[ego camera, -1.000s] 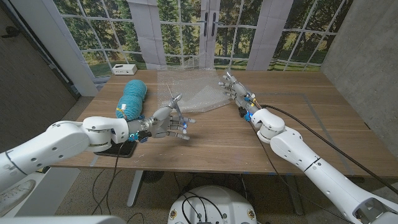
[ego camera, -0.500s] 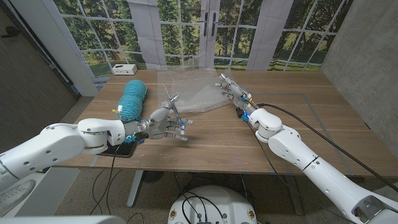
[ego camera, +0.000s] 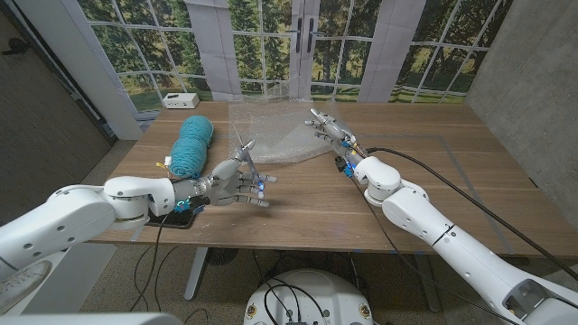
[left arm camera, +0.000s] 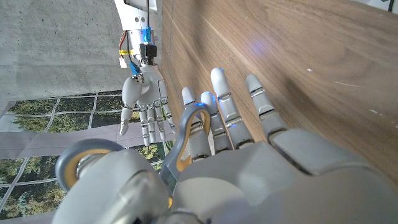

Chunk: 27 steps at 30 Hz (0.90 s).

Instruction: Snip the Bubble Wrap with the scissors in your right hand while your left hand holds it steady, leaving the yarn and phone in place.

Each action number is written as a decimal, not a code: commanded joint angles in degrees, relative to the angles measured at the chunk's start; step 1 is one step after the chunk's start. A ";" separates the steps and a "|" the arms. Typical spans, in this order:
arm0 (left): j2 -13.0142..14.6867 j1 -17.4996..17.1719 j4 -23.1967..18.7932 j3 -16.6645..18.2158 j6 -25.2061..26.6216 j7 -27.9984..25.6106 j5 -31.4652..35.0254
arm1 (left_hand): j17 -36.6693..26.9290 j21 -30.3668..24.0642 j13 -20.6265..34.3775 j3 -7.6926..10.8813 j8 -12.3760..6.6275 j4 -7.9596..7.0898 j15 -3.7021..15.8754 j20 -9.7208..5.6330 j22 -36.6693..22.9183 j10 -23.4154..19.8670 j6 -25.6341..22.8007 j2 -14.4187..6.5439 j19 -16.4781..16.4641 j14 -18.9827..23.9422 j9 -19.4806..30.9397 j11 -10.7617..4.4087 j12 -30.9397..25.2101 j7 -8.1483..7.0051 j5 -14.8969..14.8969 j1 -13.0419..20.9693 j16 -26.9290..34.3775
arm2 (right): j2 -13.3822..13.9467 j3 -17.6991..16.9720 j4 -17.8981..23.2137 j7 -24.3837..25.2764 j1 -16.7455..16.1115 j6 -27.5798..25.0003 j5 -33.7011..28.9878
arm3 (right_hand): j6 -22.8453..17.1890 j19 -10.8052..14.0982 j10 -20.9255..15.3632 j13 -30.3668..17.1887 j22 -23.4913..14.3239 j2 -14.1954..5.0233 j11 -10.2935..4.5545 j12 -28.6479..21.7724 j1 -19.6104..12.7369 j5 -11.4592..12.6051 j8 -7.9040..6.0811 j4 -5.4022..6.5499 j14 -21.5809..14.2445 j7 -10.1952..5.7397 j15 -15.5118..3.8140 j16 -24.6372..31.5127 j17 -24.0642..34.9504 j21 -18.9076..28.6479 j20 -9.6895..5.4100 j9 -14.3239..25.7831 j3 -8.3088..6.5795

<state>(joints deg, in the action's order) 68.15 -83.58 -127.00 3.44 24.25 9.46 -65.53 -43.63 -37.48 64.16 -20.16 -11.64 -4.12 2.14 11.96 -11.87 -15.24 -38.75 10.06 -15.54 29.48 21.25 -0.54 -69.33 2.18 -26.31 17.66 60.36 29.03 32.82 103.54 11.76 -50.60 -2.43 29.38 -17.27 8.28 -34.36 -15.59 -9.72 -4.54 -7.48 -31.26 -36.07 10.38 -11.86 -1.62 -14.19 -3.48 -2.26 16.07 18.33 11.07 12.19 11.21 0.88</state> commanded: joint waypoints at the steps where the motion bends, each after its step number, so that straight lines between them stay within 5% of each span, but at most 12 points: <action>1: -2.74 -4.14 0.08 4.66 1.30 2.19 1.75 | -0.14 0.30 0.31 0.18 -0.20 0.09 0.23 0.11 -0.12 -0.71 7.12 -0.41 -0.51 0.19 -0.03 -0.44 -0.38 7.02 -0.35 -0.15 0.37 | -1.12 2.46 -0.76 0.59 1.58 -0.30 -6.29 | 0.17 -0.40 0.34 -0.28 -0.25 -0.12 0.04 0.29 -1.07 0.35 0.02 -0.76 0.20 -0.45 -5.66 -0.16 0.01 -0.21 -0.01 0.18 -0.08; 27: -7.81 -8.98 -1.49 9.41 3.68 4.19 5.18 | -0.03 1.22 0.38 0.27 -0.37 -0.27 0.18 0.11 -0.23 -0.98 6.78 -0.75 -0.62 0.41 -0.36 -0.42 -0.65 7.10 -0.82 -0.45 0.53 | -2.02 7.68 -4.46 -2.98 6.38 1.58 -18.00 | 0.90 -0.97 1.75 1.41 -0.12 -2.09 -4.09 4.93 -10.22 1.96 -0.24 -6.79 3.27 -2.99 -8.35 -1.41 -2.11 -0.34 -0.29 0.14 -5.08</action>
<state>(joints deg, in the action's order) 62.08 -90.98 -127.91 11.26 27.08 12.78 -61.71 -43.67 -36.60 64.53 -19.93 -11.65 -4.34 2.26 12.18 -11.86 -15.30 -38.75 9.76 -15.75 29.59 20.72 -0.61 -69.77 2.18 -26.77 17.36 60.62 27.33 38.54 100.28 9.71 -45.81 -1.82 16.33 -16.46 7.94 -32.82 -14.25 -9.73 -6.59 -10.90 -26.77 -45.32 11.70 -11.87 -7.80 -11.43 -5.97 -2.36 14.80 16.33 10.79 11.85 11.21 -3.95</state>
